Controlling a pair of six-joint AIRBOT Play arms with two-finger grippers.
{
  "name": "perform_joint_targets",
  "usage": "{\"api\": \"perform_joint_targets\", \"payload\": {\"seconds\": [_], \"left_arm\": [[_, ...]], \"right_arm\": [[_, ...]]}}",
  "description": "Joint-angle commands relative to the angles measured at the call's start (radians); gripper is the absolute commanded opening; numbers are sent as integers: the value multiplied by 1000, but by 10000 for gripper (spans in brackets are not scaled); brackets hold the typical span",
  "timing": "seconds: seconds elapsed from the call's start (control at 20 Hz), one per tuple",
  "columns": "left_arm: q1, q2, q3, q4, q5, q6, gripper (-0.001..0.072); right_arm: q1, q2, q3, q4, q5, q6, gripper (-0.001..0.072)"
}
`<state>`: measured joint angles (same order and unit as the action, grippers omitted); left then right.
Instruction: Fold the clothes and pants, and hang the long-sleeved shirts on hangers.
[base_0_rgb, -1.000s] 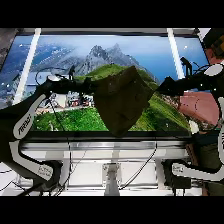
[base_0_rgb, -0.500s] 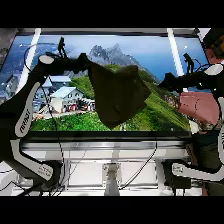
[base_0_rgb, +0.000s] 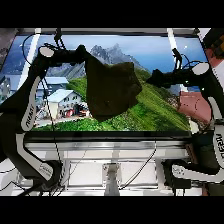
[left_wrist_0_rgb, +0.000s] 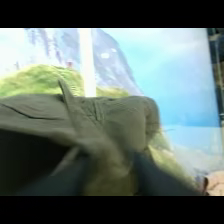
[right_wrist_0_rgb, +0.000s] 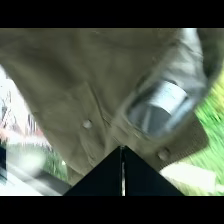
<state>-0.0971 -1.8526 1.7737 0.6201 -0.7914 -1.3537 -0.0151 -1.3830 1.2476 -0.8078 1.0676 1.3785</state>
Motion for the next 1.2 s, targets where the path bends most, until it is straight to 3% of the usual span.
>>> {"api": "perform_joint_targets", "payload": {"seconds": [0.0,0.05,0.15,0.2,0.25,0.3,0.35,0.5,0.75,0.95,1.0,1.05,1.1,1.15], "left_arm": [[11,-23,8,18,10,19,447],[20,-23,8,25,1,19,447],[42,-20,8,23,-63,19,439],[54,-17,8,23,-117,19,338],[69,-16,8,23,-187,23,136],[82,-16,8,23,-250,49,13],[93,-16,8,24,-314,87,12],[92,4,-21,56,-393,107,9],[63,177,-275,222,-314,104,9],[57,321,-505,218,-272,105,11],[50,342,-533,217,-267,105,11],[42,357,-549,217,-267,105,11],[32,366,-555,217,-267,105,11],[21,370,-555,217,-267,105,11]], "right_arm": [[53,0,2,4,-114,0,166],[53,0,2,4,-129,0,262],[52,0,2,3,-144,0,291],[50,0,1,0,-139,0,260],[50,0,1,-2,-131,0,185],[50,0,1,-9,-115,0,81],[50,0,1,-19,-101,0,36],[51,0,0,-82,-29,10,35],[90,35,-71,-194,-22,137,34],[196,58,-170,-198,-154,311,43],[222,53,-169,-196,-191,348,136],[245,52,-169,-198,-237,393,383],[262,51,-169,-198,-270,442,554],[274,51,-169,-200,-294,486,595]]}}
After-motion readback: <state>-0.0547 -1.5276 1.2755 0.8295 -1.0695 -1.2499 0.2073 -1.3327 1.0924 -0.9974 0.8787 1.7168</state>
